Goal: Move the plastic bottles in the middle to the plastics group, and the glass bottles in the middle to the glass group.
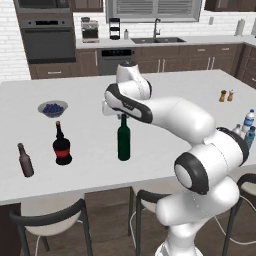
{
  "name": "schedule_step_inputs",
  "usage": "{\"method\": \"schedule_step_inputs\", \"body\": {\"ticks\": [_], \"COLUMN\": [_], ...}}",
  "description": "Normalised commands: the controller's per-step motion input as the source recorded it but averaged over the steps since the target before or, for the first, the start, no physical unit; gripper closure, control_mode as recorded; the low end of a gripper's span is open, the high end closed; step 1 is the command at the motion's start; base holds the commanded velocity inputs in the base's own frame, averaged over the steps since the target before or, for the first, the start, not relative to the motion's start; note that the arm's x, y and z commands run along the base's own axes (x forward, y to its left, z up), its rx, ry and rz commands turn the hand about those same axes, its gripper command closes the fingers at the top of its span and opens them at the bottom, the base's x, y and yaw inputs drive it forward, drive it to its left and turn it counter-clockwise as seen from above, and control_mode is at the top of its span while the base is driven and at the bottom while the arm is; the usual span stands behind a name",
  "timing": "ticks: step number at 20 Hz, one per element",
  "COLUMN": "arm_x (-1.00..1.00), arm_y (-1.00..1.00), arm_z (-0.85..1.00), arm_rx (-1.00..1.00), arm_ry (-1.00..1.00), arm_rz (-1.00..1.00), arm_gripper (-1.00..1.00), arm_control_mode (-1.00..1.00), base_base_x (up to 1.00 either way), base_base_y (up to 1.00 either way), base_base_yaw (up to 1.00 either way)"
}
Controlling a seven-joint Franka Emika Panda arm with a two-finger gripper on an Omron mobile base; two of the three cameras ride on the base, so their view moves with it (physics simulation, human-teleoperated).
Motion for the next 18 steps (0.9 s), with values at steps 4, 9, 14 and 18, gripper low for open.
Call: {"method": "schedule_step_inputs", "body": {"ticks": [4,9,14,18], "arm_x": [-0.13,-0.01,0.0,0.0], "arm_y": [0.51,0.51,0.52,0.48], "arm_z": [0.0,0.0,0.0,0.0], "arm_rx": [0.0,0.0,0.02,0.05], "arm_ry": [0.0,0.0,0.0,0.0], "arm_rz": [0.03,0.04,0.05,0.04], "arm_gripper": [1.0,1.0,1.0,1.0], "arm_control_mode": [-1.0,-1.0,-1.0,-1.0], "base_base_x": [0.0,0.0,0.0,0.0], "base_base_y": [0.0,0.0,0.0,0.0], "base_base_yaw": [0.0,0.0,0.0,0.0]}}
